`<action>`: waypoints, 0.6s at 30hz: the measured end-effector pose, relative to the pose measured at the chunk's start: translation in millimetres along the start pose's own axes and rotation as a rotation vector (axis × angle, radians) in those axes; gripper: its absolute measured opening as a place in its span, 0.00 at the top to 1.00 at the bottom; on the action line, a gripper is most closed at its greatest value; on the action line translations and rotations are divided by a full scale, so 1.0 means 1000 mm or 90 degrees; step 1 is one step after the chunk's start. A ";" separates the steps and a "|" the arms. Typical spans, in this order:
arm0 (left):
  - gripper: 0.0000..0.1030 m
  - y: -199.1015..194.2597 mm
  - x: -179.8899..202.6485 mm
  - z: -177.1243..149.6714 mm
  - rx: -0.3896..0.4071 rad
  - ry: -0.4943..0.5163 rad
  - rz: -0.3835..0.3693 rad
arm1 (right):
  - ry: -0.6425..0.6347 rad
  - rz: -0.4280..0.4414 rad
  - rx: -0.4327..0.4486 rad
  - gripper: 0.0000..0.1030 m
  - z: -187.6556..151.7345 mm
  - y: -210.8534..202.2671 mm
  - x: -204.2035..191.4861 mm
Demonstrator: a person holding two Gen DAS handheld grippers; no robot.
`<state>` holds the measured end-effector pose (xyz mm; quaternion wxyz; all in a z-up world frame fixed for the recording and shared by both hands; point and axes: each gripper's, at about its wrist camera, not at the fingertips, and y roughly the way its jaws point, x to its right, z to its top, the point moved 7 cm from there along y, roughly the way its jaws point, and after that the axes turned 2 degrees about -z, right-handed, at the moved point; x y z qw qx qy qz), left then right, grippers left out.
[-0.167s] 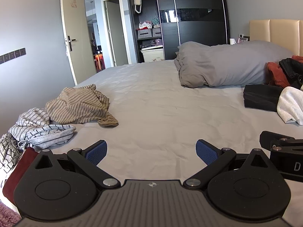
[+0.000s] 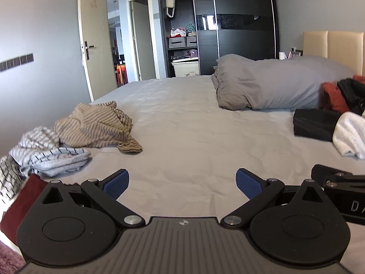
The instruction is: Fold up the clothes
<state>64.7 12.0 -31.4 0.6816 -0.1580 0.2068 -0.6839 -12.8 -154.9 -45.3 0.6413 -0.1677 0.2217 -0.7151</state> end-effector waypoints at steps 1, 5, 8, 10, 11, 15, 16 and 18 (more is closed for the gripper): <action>0.01 0.000 -0.001 0.001 0.001 -0.007 -0.003 | 0.000 0.000 0.001 0.00 -0.001 0.000 0.000; 0.01 -0.001 -0.003 0.002 0.004 -0.011 0.002 | -0.001 0.002 0.007 0.00 -0.003 -0.001 0.000; 0.01 0.002 0.000 -0.002 -0.005 -0.007 -0.003 | -0.002 0.002 0.011 0.00 -0.004 -0.002 0.000; 0.01 0.000 0.001 -0.002 -0.006 -0.014 -0.003 | -0.003 0.003 0.011 0.00 -0.005 -0.002 0.000; 0.01 0.001 0.001 -0.001 -0.006 -0.018 -0.001 | -0.005 0.002 0.006 0.00 -0.004 -0.002 0.000; 0.01 0.002 -0.001 -0.003 -0.013 -0.027 -0.002 | 0.000 0.000 -0.007 0.00 -0.002 0.004 0.002; 0.01 0.003 -0.001 -0.003 -0.017 -0.031 -0.004 | 0.001 0.000 -0.008 0.00 -0.002 0.004 0.002; 0.01 0.003 -0.002 -0.005 -0.023 -0.040 -0.007 | 0.003 -0.001 -0.009 0.00 -0.003 0.005 0.004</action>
